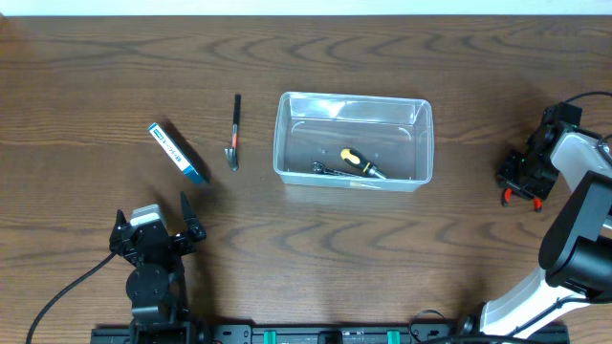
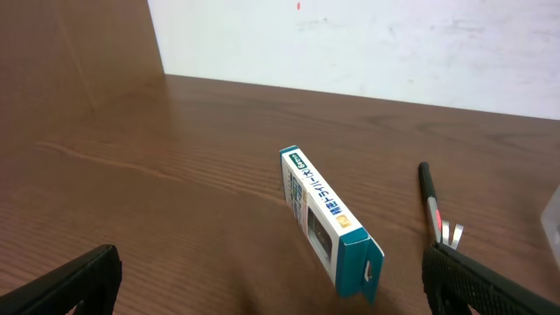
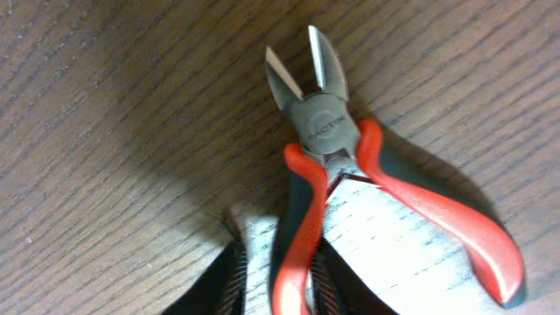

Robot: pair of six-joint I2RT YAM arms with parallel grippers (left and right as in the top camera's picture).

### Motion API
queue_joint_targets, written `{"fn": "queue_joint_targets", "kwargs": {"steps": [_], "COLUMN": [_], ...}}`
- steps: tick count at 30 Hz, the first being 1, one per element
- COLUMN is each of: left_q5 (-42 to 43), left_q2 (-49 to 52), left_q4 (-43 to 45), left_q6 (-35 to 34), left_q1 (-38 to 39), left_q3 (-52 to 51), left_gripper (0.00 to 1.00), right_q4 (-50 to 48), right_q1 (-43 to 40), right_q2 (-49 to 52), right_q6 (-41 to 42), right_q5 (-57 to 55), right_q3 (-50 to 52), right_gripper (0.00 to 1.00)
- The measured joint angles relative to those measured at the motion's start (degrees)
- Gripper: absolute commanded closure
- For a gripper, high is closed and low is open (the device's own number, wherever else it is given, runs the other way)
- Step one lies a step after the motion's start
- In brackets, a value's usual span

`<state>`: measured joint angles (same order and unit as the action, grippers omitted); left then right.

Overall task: Pack container
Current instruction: 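Lower and close the right gripper on the pliers handles, then lift the pliers and carry them left into the container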

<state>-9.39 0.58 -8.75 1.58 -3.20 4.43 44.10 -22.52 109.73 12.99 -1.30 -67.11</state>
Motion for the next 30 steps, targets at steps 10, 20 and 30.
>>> {"fn": "queue_joint_targets", "kwargs": {"steps": [10, 20, 30], "left_q5": [0.0, 0.0, 0.0], "left_q2": [0.0, 0.0, 0.0], "left_q4": [0.0, 0.0, 0.0], "left_q6": [0.0, 0.0, 0.0], "left_q1": [0.0, 0.0, 0.0], "left_q3": [0.0, 0.0, 0.0], "left_gripper": [0.02, 0.02, 0.02], "right_q4": [0.3, 1.7, 4.7], "right_q1": [0.0, 0.0, 1.2], "right_q2": [-0.1, -0.2, -4.6], "right_q6": [0.0, -0.4, -3.2], "right_q5": [-0.3, -0.7, -0.7], "right_q3": [0.0, -0.2, -3.1], "right_gripper": [0.99, 0.99, 0.99]}}
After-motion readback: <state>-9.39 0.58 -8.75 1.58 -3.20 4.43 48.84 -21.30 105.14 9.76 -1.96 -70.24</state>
